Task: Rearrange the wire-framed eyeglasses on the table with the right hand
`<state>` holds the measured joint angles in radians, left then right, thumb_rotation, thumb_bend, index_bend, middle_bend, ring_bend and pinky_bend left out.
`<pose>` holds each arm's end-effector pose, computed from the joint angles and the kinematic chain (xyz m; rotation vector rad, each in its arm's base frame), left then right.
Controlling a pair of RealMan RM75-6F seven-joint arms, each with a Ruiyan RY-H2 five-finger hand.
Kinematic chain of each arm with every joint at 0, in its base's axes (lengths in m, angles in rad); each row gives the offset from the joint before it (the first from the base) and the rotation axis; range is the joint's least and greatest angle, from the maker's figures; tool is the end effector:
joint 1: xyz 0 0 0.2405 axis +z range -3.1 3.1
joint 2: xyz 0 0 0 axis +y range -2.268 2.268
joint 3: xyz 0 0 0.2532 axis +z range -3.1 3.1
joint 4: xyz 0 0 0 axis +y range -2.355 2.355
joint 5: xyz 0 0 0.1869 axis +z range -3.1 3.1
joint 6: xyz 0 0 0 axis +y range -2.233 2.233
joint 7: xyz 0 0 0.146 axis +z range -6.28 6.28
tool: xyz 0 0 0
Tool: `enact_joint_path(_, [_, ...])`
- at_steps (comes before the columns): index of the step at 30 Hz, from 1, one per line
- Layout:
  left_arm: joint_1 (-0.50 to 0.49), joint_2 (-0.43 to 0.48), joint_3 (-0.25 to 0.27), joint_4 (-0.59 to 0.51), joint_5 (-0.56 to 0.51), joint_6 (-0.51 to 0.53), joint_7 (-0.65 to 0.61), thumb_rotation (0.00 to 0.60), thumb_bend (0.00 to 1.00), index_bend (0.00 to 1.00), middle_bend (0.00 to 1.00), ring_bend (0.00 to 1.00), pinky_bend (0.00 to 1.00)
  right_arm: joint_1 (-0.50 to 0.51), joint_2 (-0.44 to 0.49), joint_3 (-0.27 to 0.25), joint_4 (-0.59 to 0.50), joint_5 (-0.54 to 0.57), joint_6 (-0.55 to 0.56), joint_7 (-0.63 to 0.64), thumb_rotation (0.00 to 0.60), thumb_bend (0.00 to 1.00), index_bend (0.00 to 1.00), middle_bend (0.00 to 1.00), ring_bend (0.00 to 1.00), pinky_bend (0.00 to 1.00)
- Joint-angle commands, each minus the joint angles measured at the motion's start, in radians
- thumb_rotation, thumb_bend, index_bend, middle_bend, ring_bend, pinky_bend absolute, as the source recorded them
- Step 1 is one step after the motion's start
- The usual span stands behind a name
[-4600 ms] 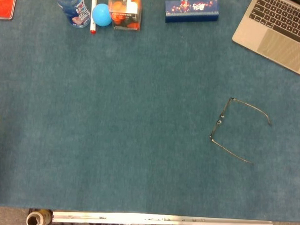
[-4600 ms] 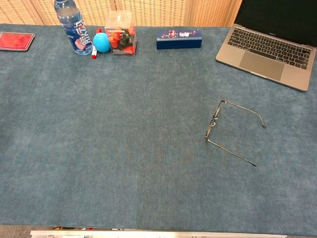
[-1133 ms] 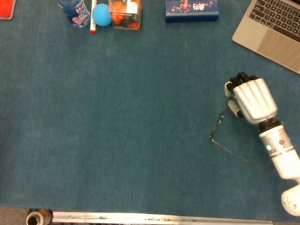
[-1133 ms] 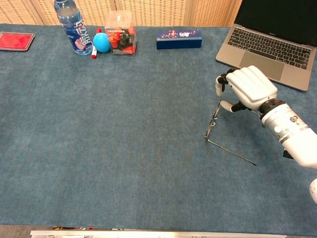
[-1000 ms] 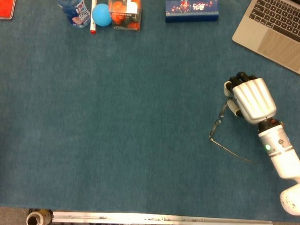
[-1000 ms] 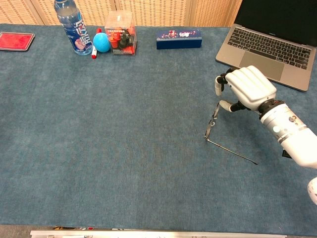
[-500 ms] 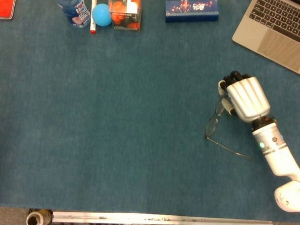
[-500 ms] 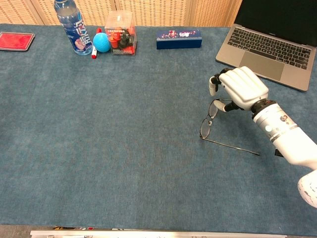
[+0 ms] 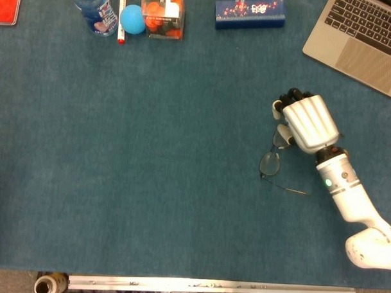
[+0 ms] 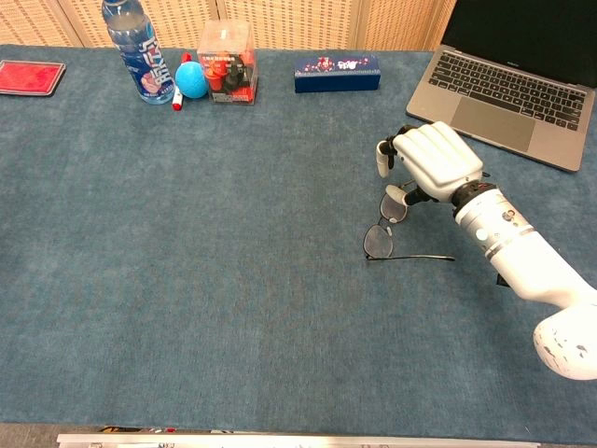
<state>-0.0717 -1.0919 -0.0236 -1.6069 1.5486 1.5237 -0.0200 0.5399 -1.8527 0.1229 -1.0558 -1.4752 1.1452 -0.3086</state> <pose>-0.2975 0.1721 0.1866 -1.4138 -0.8729 -0.9207 -0.1917 -0.2979 -0.0504 1.8300 -0.6872 0.9264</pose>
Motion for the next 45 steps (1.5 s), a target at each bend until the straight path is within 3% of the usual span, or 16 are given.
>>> enact_joint_path(1, [0.000,0.000,0.000,0.000,-0.001,-0.001,0.000,0.600,0.28,0.51,0.48,0.31,0.46,0.006,0.000,0.003,-0.010,-0.005,0.008,0.002,0.600,0.24,0.55,0.52,0.34,0.56])
enact_joint_path(16, [-0.002,-0.001,0.003,0.000,0.003,-0.004,0.004,0.600,0.28,0.51,0.48,0.31,0.46,0.039,0.045,0.038,-0.157,-0.037,0.073,-0.030,0.600,0.25,0.55,0.52,0.34,0.56])
enact_joint_path(33, [-0.001,-0.002,0.002,-0.001,0.000,-0.003,0.008,0.600,0.28,0.51,0.48,0.31,0.46,0.013,0.133,-0.007,-0.289,-0.158,0.209,-0.023,0.600,0.24,0.55,0.52,0.34,0.56])
enact_joint_path(45, [-0.001,-0.005,-0.001,-0.002,-0.007,-0.006,0.018,0.600,0.28,0.51,0.48,0.31,0.46,-0.022,0.237,-0.002,-0.367,-0.189,0.276,-0.043,0.600,0.26,0.55,0.52,0.34,0.56])
